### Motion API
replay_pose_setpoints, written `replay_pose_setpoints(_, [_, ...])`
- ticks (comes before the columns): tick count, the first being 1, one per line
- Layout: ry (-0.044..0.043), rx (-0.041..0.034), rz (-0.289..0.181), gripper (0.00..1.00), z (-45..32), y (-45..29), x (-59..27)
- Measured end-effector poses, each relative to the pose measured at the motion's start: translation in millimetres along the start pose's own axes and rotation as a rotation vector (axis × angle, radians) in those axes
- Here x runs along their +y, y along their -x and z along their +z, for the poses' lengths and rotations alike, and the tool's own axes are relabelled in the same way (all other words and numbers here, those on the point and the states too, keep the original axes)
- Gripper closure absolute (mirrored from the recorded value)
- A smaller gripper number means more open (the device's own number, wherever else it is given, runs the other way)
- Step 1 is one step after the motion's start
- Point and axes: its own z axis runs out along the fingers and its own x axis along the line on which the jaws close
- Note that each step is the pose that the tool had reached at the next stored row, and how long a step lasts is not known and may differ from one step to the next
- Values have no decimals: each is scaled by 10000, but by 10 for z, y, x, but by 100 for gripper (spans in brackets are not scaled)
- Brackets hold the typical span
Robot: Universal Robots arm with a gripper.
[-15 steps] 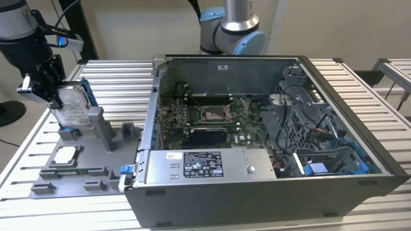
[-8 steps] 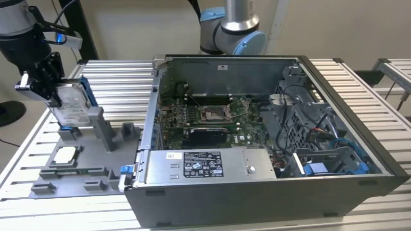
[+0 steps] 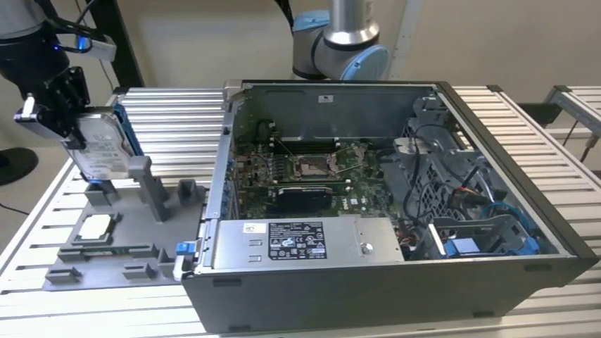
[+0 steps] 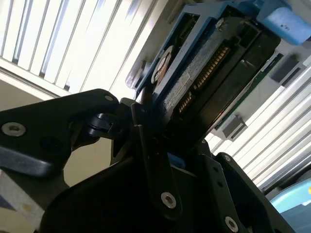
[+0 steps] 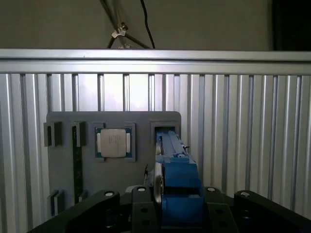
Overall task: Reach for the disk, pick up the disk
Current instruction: 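Pick up the disk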
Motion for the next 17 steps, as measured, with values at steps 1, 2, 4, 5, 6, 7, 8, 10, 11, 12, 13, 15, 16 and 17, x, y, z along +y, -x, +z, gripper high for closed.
replay_pose_setpoints(1, [-1, 0, 0, 100, -20, 1, 0])
replay_pose_setpoints(2, [0, 0, 0, 100, -40, 2, 0])
replay_pose_setpoints(4, [0, 0, 0, 100, -83, 4, 1])
replay_pose_setpoints(5, [0, 0, 0, 100, -103, 4, 1])
replay_pose_setpoints(6, [0, 0, 0, 100, -125, 5, 1])
replay_pose_setpoints(7, [0, 0, 0, 100, -149, 6, 1])
replay_pose_setpoints(8, [-1, -1, 0, 100, -171, 7, 1])
replay_pose_setpoints(10, [0, 0, -1, 100, -214, 9, 1])
replay_pose_setpoints(11, [1, 0, -1, 100, -234, 9, 1])
replay_pose_setpoints(12, [0, 0, -1, 100, -256, 11, 1])
replay_pose_setpoints(13, [0, 0, -1, 100, -278, 12, 1])
replay_pose_setpoints(15, [0, 0, 0, 100, -324, 14, 2])
replay_pose_setpoints(16, [1, 0, 0, 100, -344, 15, 2])
replay_pose_setpoints(17, [1, 0, 0, 100, -366, 15, 2])
